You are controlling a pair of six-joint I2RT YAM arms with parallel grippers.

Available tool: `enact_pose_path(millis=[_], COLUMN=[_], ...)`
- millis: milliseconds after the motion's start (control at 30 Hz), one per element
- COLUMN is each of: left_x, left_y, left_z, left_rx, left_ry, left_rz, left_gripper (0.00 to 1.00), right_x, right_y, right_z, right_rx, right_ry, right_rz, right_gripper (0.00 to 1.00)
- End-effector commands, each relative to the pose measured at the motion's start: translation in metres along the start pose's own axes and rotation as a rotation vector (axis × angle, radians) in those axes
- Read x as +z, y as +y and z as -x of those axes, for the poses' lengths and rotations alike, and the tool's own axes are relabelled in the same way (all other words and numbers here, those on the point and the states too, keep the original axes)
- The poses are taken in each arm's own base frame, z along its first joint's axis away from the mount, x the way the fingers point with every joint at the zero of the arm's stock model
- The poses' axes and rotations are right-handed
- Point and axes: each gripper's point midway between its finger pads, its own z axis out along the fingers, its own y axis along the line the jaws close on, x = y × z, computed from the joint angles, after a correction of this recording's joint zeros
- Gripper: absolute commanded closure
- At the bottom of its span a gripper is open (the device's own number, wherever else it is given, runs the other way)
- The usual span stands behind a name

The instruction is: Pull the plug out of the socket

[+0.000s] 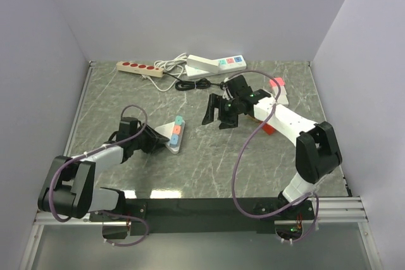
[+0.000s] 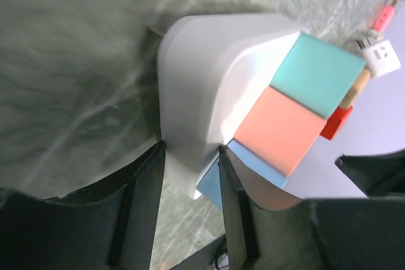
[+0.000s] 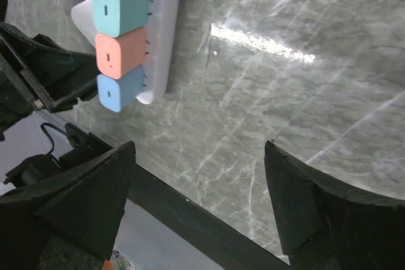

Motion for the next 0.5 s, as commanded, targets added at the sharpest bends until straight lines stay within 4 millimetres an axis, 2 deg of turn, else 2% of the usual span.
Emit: enact_pose_path(millis=[0,67,133,167,200,267,300,367,400,467], left_x=[0.004,0.006,0.002,0.0,-0.007,-0.017,-0.02,-0.029,-0.032,-0.044], left_y=[-0.022,-0.021,-0.028,-0.031,-0.043,-0.054,-0.057,-0.062,-0.057,-0.058], left_z=[-0.015,-0.018,-0.017,-0.017,-0.016,-0.013,-0.013,-0.013,-0.013,-0.008], left_rx=[0.002,0.02,0.031,0.033,0.051,0.082,0.096,0.126,0.122,0.152], left_ry=[0.041,0.051,0.04,0.036,0.023,0.0,-0.006,-0.013,-0.012,-0.059], left_rz=[-0.088,-0.061,-0.094,-0.109,-0.155,-0.181,-0.183,-0.194,-0.156,-0.144], left_gripper=[0.55,0.55,0.54,0.54,0.52,0.48,0.47,0.43,0.41,0.36], right_x=[0.003,0.006,0.014,0.016,0.022,0.025,0.031,0.035,0.044,0.046], right_y=[0.026,0.04,0.043,0.054,0.053,0.068,0.067,0.076,0.075,0.085], right_z=[0.016,0.015,0.012,0.012,0.01,0.01,0.008,0.011,0.004,0.01], right_rx=[-0.019,-0.044,-0.057,-0.08,-0.078,-0.102,-0.102,-0.119,-0.129,-0.156], right_ry=[-0.042,-0.035,-0.02,-0.02,-0.01,-0.008,0.001,-0.009,0.006,-0.014], right_rz=[0.039,0.05,0.032,0.042,0.025,0.034,0.015,0.016,-0.013,-0.036], right_gripper=[0.12,0.11,0.11,0.11,0.11,0.11,0.11,0.11,0.11,0.11])
